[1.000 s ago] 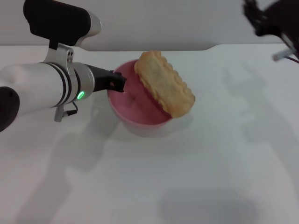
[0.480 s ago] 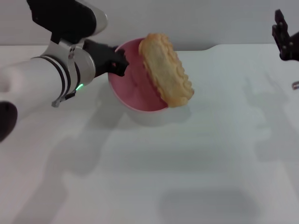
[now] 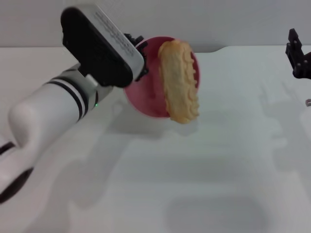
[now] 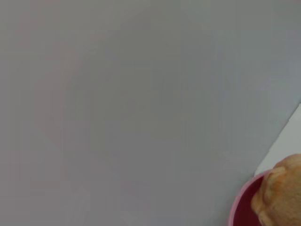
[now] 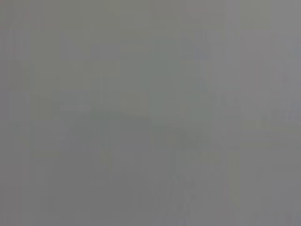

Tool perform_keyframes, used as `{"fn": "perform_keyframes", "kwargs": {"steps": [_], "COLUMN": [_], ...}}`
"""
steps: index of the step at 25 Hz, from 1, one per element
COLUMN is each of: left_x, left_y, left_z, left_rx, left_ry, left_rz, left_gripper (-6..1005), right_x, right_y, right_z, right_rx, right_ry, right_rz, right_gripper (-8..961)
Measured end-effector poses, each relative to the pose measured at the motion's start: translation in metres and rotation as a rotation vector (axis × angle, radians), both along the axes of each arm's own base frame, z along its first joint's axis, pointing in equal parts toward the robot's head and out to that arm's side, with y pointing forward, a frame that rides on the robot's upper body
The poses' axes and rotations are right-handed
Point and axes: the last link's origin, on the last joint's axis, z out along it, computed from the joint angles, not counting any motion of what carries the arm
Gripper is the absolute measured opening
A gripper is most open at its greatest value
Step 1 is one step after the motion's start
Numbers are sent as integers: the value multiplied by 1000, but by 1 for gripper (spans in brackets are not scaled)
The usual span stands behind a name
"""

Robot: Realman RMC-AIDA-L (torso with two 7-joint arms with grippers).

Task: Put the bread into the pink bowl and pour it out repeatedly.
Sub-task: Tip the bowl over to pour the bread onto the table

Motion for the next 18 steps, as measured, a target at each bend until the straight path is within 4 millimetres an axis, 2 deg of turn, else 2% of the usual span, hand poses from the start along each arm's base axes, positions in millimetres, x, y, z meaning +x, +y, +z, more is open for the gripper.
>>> {"fn": "perform_keyframes", "kwargs": {"steps": [10, 11, 16, 18], "left_x": [0, 2, 4, 5], "left_y": [-12, -21, -23, -27], "left_z": [-3, -4, -5, -8], "left_rx": [32, 50, 52, 59], "left_ry": [10, 14, 20, 80], "left_rz": [-154, -269, -294, -355], "left_gripper": [50, 50, 50, 50], "right_x": [0, -1, -3, -4], "right_y": [0, -1, -1, -1], "right_z": [-3, -3, -6, -6], "right_rx": [-11, -12, -19, -23], "right_ry": [8, 8, 10, 11], "right_rz": [1, 2, 8, 11], "right_gripper": [564, 565, 565, 566]}}
